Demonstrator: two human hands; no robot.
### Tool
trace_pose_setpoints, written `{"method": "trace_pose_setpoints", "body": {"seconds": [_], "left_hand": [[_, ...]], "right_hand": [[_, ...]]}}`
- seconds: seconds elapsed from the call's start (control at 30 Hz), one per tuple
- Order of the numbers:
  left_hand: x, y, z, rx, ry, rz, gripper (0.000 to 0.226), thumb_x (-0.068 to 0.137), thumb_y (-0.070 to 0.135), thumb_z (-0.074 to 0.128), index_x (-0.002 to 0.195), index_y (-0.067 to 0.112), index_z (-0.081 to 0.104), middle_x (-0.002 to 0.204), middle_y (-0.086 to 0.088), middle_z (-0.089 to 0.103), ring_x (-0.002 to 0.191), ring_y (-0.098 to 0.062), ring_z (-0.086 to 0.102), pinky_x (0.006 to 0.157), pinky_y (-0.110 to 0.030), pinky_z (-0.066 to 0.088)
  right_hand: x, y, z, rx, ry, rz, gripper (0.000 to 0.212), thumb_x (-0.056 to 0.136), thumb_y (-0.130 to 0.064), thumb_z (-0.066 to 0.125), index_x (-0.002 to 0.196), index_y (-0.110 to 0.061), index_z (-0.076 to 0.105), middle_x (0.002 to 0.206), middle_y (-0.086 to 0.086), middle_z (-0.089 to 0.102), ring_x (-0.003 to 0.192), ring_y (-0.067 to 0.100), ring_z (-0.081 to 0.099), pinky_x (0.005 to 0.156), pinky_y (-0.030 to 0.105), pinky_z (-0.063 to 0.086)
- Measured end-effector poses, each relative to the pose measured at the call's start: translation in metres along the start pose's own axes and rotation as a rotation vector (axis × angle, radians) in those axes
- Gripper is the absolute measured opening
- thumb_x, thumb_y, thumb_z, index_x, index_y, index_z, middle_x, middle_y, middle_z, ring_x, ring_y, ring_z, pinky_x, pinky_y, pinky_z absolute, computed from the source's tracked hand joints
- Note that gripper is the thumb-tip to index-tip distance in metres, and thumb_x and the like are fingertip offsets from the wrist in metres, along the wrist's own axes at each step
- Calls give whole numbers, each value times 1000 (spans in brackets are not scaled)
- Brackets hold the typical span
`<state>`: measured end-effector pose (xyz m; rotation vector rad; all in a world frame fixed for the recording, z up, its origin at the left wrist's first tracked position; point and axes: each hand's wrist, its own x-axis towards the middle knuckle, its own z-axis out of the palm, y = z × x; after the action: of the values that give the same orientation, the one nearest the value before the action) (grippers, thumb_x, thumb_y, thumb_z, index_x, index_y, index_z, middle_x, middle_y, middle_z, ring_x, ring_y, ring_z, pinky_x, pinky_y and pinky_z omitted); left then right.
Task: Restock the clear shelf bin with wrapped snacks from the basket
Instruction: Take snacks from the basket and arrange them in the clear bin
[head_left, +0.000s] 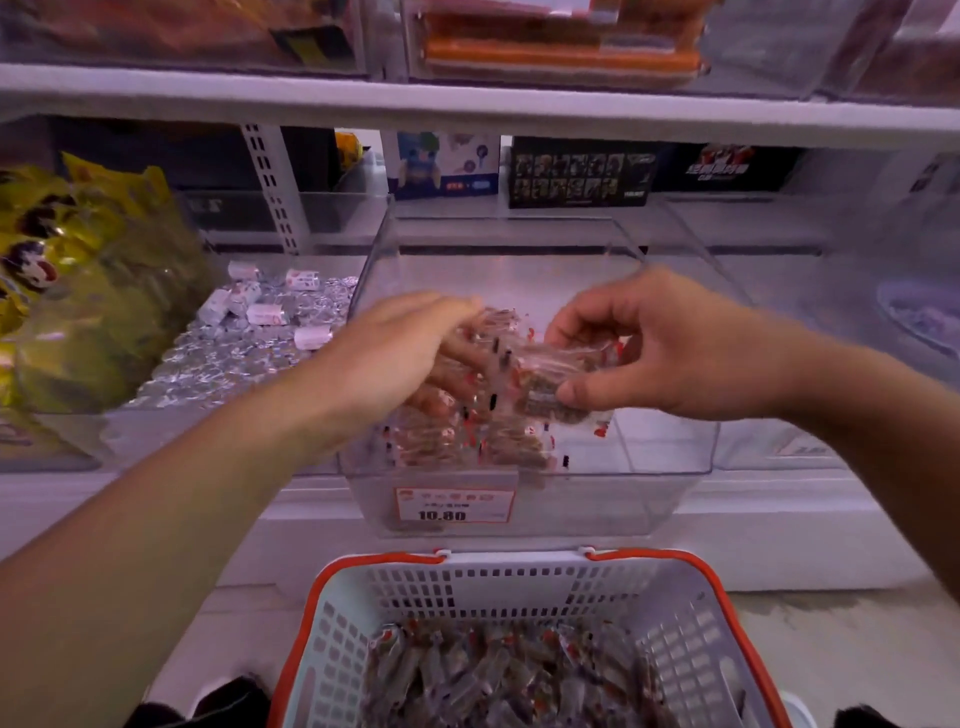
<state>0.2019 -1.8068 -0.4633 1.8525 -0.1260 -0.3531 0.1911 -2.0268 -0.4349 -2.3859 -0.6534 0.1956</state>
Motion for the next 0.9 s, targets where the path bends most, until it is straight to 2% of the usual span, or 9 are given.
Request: {"method": "trace_pose_setpoints", "body": {"seconds": [0.07,0.13,0.23,0.33,0.4,0.53,0.67,0.8,0.9], "left_hand": [[7,-4,4,95,50,31,16,100,31,54,100,28,70,94,5,76,85,-14,71,76,-26,52],[15,-8,13,128,82,43,13,98,20,58,96,25,70,98,-2,75,76,-10,64,60,-10,44],[27,-14,21,190,20,17,18,97,9,59,90,23,67,80,-7,68,54,-9,51,44,-16,36],[39,-22,21,407,-50,19,18,95,14,61,81,24,69,63,11,61,44,-1,47,45,-18,37],[42,-26,17,541,-120,18,15,90,23,66,76,26,69,56,13,60,48,-1,51,50,-20,38],[44,-30,9,732,-304,1,8,78,30,74,75,25,69,63,8,67,61,-11,63,63,-31,52],[42,-29,9,864,-434,-36,32,61,51,75,81,30,65,67,13,66,59,-2,60,61,-28,53],[40,-32,14,947,-396,15,42,54,50,84,88,34,63,76,11,67,69,-6,65,66,-31,56],[42,-36,18,1020,-347,108,43,49,51,83,79,31,59,64,9,59,58,-7,57,58,-33,52]], "right_hand": [[4,7,0,-136,-88,23,21,71,-34,77,90,-26,72,78,-7,71,67,9,63,60,26,50],[7,12,0,-263,-164,32,25,68,-45,73,89,-32,70,82,-19,66,76,2,59,61,20,44],[12,17,4,-350,-272,47,39,65,-61,63,97,-40,65,95,-33,52,89,-12,48,64,13,36],[20,20,19,-348,-349,55,42,68,-61,64,104,-39,64,82,-24,52,83,-18,43,63,10,34],[24,20,32,-329,-367,57,35,70,-51,70,100,-33,68,79,-18,56,79,-12,48,62,12,38],[27,23,49,-312,-279,118,34,60,-43,77,91,-33,65,84,-12,58,76,3,52,65,17,45],[30,24,55,-344,-272,174,39,55,-46,81,81,-34,55,78,-13,51,72,4,51,57,17,41],[35,21,62,-328,-286,223,39,63,-47,82,73,-33,47,77,-12,51,65,1,46,53,13,35],[36,16,61,-314,-364,265,32,72,-45,79,78,-35,50,77,-14,50,64,-2,43,59,10,36]]}}
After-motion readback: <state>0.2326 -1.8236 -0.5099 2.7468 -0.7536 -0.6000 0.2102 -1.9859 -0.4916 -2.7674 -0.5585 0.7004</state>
